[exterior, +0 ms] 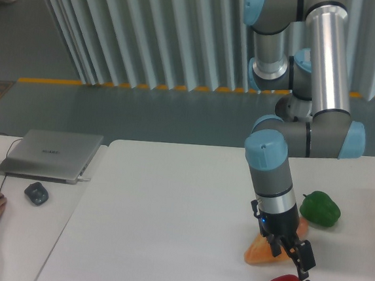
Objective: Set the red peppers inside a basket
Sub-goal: 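Lower the open gripper past the orange wedge toward the red pepper, then close the gripper around the red bell pepper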
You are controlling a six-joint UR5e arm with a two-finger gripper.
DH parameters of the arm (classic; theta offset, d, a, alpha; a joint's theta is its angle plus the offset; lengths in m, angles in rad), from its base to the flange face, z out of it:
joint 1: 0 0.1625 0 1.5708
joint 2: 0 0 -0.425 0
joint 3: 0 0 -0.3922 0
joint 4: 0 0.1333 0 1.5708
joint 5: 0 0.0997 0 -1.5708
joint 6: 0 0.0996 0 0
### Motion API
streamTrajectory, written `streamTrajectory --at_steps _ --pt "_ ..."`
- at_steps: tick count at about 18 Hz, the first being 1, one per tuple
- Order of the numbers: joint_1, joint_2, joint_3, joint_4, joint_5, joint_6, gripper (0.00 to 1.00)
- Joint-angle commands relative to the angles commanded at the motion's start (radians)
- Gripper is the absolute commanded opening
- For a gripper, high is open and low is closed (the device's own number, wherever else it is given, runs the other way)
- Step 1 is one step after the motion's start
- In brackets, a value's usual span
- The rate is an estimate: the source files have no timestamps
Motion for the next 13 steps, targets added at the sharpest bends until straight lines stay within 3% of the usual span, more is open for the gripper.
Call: streamTrajectory --at_steps 13 --pt "-0.002 -0.031 0.028 0.003 0.003 0.003 1.0"
